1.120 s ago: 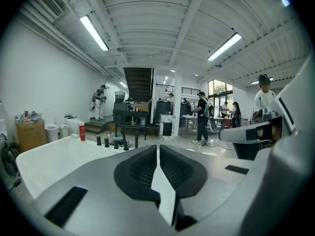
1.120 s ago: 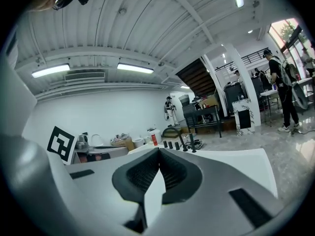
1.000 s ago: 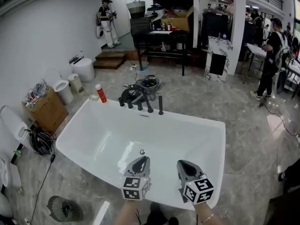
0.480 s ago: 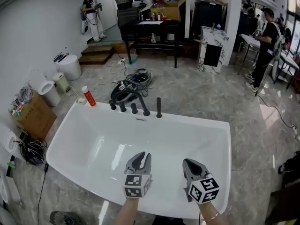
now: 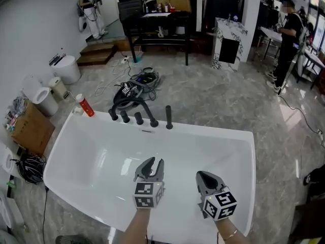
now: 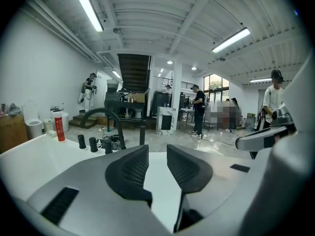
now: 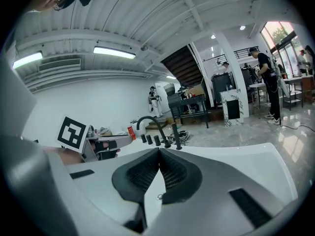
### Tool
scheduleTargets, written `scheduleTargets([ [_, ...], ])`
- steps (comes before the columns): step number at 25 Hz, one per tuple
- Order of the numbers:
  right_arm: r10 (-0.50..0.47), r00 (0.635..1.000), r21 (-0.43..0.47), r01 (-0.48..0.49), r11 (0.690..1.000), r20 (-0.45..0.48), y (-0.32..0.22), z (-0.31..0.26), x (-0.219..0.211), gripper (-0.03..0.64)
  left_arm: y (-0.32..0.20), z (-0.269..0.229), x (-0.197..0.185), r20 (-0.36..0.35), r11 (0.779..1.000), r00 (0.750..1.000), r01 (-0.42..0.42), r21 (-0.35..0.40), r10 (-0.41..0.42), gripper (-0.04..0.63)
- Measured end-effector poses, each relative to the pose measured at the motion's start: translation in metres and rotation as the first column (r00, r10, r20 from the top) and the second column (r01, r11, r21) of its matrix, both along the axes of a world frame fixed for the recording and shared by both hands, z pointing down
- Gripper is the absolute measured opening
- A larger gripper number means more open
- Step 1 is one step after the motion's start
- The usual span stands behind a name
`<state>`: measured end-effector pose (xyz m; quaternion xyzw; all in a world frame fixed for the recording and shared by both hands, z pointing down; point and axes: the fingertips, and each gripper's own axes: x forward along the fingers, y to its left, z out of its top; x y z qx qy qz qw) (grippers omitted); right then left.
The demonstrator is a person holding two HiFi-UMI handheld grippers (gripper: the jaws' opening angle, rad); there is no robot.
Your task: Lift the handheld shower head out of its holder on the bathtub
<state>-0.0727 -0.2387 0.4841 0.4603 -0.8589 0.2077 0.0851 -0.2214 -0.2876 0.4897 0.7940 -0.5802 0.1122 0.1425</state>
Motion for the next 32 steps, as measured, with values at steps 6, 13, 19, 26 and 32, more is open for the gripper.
scheduleTargets([
  [6,-0.008,1.0,0.0,0.008,1.0,-0.005,-0.054,0.038,0.0,0.008,-0.068,0.045,0.007,0.02,1.0,1.0,0.004,-0.01,-0.004,0.144],
  [13,0.001,1.0,0.0,-0.001,1.0,0.016,-0.103,0.083,0.002,0.008,-0.135,0.09,0.021,0.036,1.0,0.999,0.0,-0.01,0.0,0.16],
  [19,0.002,1.0,0.0,-0.002,1.0,0.013,-0.147,0.126,-0.001,0.008,-0.193,0.139,0.023,0.072,1.0,0.997,0.002,-0.026,0.0,0.179],
  [26,0.018,1.0,-0.021,-0.018,1.0,0.005,-0.195,0.182,0.009,0.008,-0.263,0.196,0.031,0.062,0.999,0.998,0.019,-0.043,-0.016,0.196],
  [32,0.027,0.999,-0.056,-0.025,0.998,0.035,-0.214,0.23,0.011,0.008,-0.317,0.244,0.031,0.085,0.997,0.996,0.036,-0.068,-0.03,0.21],
])
